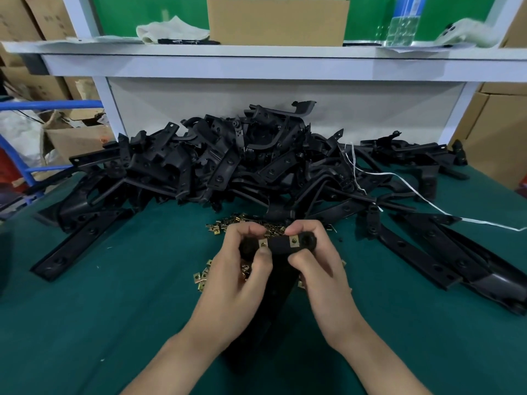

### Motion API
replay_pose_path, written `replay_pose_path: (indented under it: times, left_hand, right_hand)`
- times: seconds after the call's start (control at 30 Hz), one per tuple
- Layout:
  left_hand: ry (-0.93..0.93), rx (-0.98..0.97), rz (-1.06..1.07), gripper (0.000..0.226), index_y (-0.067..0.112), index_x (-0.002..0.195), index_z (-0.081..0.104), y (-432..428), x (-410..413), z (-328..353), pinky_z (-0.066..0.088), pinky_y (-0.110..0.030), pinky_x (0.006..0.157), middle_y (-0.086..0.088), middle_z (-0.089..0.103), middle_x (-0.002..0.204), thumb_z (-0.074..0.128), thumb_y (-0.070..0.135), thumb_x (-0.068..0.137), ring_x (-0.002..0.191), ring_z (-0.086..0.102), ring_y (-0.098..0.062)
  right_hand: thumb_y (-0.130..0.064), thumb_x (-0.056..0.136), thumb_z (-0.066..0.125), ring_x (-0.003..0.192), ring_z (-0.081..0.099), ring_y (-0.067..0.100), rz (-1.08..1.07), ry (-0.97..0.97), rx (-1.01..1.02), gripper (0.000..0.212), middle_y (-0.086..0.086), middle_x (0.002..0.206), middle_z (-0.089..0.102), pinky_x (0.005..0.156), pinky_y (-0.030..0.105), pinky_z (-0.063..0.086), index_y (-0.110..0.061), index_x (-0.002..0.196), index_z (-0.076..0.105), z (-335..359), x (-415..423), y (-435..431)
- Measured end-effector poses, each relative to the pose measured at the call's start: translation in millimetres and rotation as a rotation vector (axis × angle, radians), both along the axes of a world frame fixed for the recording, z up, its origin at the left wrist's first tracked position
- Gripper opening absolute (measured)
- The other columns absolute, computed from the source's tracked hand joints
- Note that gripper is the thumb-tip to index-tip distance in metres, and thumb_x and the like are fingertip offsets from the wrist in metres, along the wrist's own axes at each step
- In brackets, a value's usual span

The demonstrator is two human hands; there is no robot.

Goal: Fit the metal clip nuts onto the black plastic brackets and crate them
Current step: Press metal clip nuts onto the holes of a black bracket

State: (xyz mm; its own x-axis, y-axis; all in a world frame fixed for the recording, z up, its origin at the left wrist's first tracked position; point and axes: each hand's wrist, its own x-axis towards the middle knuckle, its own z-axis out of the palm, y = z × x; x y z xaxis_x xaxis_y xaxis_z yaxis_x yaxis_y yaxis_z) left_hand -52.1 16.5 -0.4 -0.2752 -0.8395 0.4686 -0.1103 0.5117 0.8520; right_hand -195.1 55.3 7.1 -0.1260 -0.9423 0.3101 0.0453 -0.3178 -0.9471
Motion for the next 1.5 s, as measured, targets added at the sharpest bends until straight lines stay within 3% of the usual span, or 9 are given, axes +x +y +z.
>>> replay_pose_path:
  times: [0.37,0.6,0.93,1.07,1.17,1.23,1.3,1.4,1.5]
  left_hand:
    - [-0.117,-0.169,-0.034,0.021,0.036,0.112,0.043,2.0,7.1,2.4,0.04,-0.026,0.059,0.011,0.057,0.074,0.047,0.035,0.092,0.061,0.052,-0.013]
    - [-0.13,-0.169,-0.019,0.021,0.037,0.112,0.042,2.4,6.9,3.1,0.045,-0.037,0.061,0.009,0.058,0.076,0.047,0.037,0.091,0.064,0.053,-0.016]
    - [-0.121,-0.177,-0.007,0.023,0.037,0.117,0.044,0.2,6.3,-1.4,0.042,-0.023,0.061,0.013,0.06,0.079,0.049,0.038,0.095,0.066,0.056,-0.013]
    - [0.055,-0.111,-0.043,0.03,0.041,0.129,0.046,1.8,3.4,1.3,0.049,-0.017,0.079,0.014,0.064,0.111,0.043,0.045,0.1,0.093,0.064,-0.013]
    - [0.222,0.038,-0.036,0.03,0.036,0.122,0.058,-4.0,3.8,5.1,0.053,-0.026,0.077,0.002,0.068,0.106,0.039,0.047,0.101,0.089,0.065,-0.019]
    - [0.261,0.15,-0.039,0.028,0.03,0.113,0.064,-9.8,3.2,4.9,0.054,-0.031,0.074,-0.003,0.069,0.098,0.04,0.04,0.102,0.085,0.065,-0.021]
    - [0.181,0.146,-0.056,0.022,0.032,0.109,0.064,-10.1,2.3,3.5,0.052,-0.032,0.076,0.0,0.068,0.098,0.045,0.027,0.099,0.086,0.064,-0.016]
    - [-0.164,-0.131,-0.15,0.042,0.036,0.13,0.053,-3.4,1.5,-2.2,0.048,-0.025,0.091,0.012,0.059,0.121,0.057,0.01,0.097,0.111,0.061,-0.012]
    - [-0.377,-0.356,-0.147,0.069,0.049,0.144,0.034,-0.6,0.2,-5.1,0.044,-0.017,0.097,0.02,0.041,0.134,0.063,0.01,0.095,0.121,0.053,-0.008]
  right_hand:
    - [-0.01,0.082,0.05,0.059,0.038,0.005,-0.093,-0.023,-0.025,0.023,-0.005,0.069,0.047,0.049,0.02,0.034,-0.027,0.096,0.055,1.6,7.1,3.2]
    - [-0.01,0.082,0.05,0.059,0.037,0.008,-0.092,-0.031,-0.021,0.023,0.002,0.071,0.047,0.048,0.021,0.033,-0.028,0.097,0.054,1.6,7.4,3.9]
    - [-0.007,0.08,0.051,0.067,0.047,0.005,-0.09,-0.062,-0.016,0.022,-0.002,0.075,0.054,0.058,0.017,0.042,-0.022,0.096,0.055,1.8,6.2,1.0]
    - [-0.001,0.066,0.053,0.08,0.054,0.018,-0.012,-0.353,0.125,0.028,0.006,0.085,0.059,0.069,0.028,0.046,-0.014,0.09,0.056,0.3,-3.1,-10.2]
    - [0.004,0.06,0.048,0.085,0.057,0.025,0.118,-0.68,0.186,0.037,0.013,0.09,0.059,0.077,0.034,0.048,-0.011,0.093,0.052,-0.2,-9.1,-15.8]
    - [0.003,0.064,0.044,0.093,0.064,0.028,0.196,-0.882,0.191,0.033,0.012,0.092,0.063,0.097,0.041,0.049,-0.011,0.093,0.049,-2.8,-14.2,-17.2]
    - [0.004,0.07,0.039,0.113,0.064,0.034,0.306,-1.014,0.205,0.029,0.014,0.104,0.065,0.111,0.051,0.04,-0.011,0.091,0.052,-5.1,-16.7,-16.4]
    - [-0.001,0.075,0.041,0.13,0.054,0.037,0.444,-1.007,0.241,0.032,0.016,0.131,0.062,0.115,0.054,0.034,-0.009,0.095,0.064,-8.8,-17.2,-13.3]
    - [-0.008,0.082,0.046,0.139,0.045,0.035,0.425,-0.923,0.36,0.06,0.021,0.149,0.048,0.117,0.049,0.033,-0.001,0.142,0.041,-5.9,-14.5,-11.8]
